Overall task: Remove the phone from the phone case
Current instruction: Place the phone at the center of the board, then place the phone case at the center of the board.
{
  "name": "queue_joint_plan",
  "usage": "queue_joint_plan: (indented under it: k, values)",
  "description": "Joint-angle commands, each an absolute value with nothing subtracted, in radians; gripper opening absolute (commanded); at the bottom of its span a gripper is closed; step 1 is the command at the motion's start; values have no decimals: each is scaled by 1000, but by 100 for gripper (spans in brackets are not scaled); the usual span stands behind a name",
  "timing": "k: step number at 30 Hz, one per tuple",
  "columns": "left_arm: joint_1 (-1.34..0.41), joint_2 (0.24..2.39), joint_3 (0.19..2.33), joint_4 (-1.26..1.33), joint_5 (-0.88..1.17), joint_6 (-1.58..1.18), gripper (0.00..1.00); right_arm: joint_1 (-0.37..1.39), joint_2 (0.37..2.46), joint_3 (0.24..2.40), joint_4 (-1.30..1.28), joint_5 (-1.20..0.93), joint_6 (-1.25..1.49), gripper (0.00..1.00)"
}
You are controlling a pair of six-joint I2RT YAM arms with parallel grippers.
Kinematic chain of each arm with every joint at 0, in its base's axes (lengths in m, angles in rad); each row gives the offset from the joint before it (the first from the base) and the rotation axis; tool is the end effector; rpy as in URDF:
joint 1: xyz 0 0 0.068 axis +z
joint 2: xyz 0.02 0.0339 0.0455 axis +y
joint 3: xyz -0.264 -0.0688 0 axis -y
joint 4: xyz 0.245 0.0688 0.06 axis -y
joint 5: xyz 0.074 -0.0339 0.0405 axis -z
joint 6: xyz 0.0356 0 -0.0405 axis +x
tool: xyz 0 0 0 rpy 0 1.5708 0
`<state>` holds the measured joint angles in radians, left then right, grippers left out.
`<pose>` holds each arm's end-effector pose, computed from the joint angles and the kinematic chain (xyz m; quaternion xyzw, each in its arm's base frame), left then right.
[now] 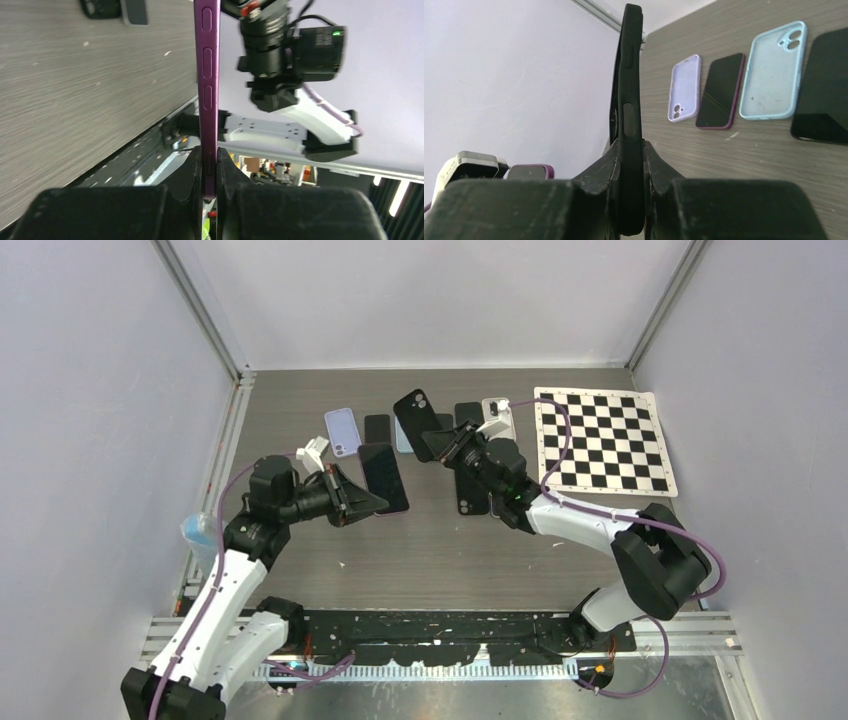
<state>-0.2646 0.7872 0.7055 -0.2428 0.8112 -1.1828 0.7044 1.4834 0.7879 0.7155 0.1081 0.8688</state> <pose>0.1632 -0.0710 0.3089 -0.1242 0.7709 -0.5952 0.1897 0.2561 0.2126 0.2678 0.0958 0.6935 0.4781 0.5304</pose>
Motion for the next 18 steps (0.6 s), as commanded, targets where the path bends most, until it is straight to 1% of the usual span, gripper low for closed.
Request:
queue_joint_plan:
  k: [1,4,8,13,18]
  values:
    - [-267,814,773,-437,751,-931,0,709,1423,836,609,164,859,1]
    - [-267,889,819,-542,653,-807,0,710,1416,849,500,176,938,1]
    - [-267,1027,819,-511,630,-767,0,711,1465,846,337,224,1088,1]
    - [-268,1164,823,-462,607,-729,0,736,1552,844,291,222,1225,2]
    - [-267,1274,824,-398,603,-713,0,778,1634,857,286,251,1278,3]
